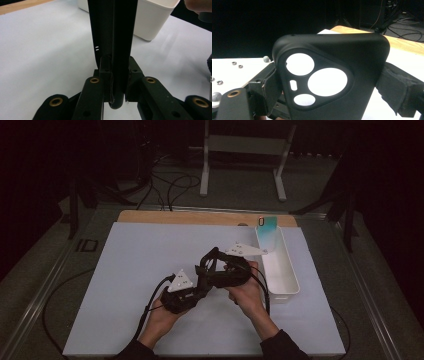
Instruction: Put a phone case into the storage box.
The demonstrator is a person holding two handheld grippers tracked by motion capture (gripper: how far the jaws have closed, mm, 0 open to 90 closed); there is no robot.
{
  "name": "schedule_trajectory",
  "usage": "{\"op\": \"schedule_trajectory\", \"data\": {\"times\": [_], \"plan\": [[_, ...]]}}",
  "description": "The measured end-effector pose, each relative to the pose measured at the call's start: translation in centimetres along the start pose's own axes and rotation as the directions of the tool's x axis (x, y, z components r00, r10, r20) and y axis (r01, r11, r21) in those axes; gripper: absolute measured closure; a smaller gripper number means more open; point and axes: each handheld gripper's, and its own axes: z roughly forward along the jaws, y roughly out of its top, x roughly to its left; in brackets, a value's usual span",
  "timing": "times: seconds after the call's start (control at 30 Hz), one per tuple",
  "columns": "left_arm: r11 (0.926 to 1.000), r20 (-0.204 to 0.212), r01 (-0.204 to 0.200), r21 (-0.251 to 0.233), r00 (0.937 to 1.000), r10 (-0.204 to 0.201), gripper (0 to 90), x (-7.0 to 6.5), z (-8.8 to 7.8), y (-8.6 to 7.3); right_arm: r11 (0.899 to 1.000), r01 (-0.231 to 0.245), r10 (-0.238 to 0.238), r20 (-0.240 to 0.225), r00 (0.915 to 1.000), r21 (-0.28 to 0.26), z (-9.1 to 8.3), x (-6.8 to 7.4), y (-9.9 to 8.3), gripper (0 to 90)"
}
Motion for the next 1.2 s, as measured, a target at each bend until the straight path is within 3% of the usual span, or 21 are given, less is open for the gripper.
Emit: {"op": "schedule_trajectory", "data": {"times": [0.1, 0.37, 0.53, 0.57, 0.6, 0.7, 0.9, 1.07, 1.2], "plan": [[1.0, 0.002, 0.001, -0.007, 1.0, -0.001, 75.7, 0.1, -0.1, 0.0, 1.0, 0.006, -0.006, 0.007, 1.0, -0.004, 0.0, 0.0, 0.0, 13.5], [0.9998, -0.002, 0.011, -0.015, 0.9999, -0.011, 52.8, 0.3, -0.7, 0.1, 1.0, 0.01, -0.01, 0.008, 0.9999, 0.0, -0.1, 0.0, -0.1, 13.8], [0.9996, -0.038, 0.0, -0.028, 0.9993, -0.001, 34.7, 0.3, -1.1, 0.1, 1.0, 0.015, -0.015, 0.014, 0.9998, 0.0, -0.2, -0.1, -0.1, 13.9], [0.9995, -0.057, -0.006, -0.03, 0.9984, 0.004, 34.7, 0.2, -1.3, 0.0, 1.0, 0.018, -0.018, 0.019, 0.9997, 0.0, -0.2, -0.1, -0.1, 13.9], [0.9995, -0.069, -0.003, -0.032, 0.9976, 0.001, 27.7, 0.3, -1.5, 0.0, 1.0, 0.017, -0.017, 0.022, 0.9996, 0.001, -0.2, -0.2, -0.1, 13.9], [0.9992, -0.093, 0.004, -0.039, 0.9957, -0.007, 19.4, 0.6, -1.9, 0.0, 1.0, 0.018, -0.018, 0.025, 0.9995, -0.002, -0.2, -0.3, -0.1, 13.9], [0.9985, -0.108, 0.017, -0.053, 0.9939, -0.022, 11.2, 1.1, -2.7, -0.1, 1.0, 0.026, -0.026, 0.032, 0.9992, -0.002, -0.3, -0.3, 0.0, 13.8], [0.9987, -0.144, 0.013, -0.049, 0.9893, -0.02, 2.1, 1.5, -3.0, -0.3, 0.999, 0.036, -0.036, 0.04, 0.9986, 0.002, -0.4, -0.3, 0.1, 13.8], [0.9986, -0.175, 0.006, -0.053, 0.9845, -0.015, 0.3, 1.8, -3.3, -0.7, 0.999, 0.036, -0.036, 0.044, 0.9984, 0.0, -0.5, -0.4, 0.2, 13.8]]}}
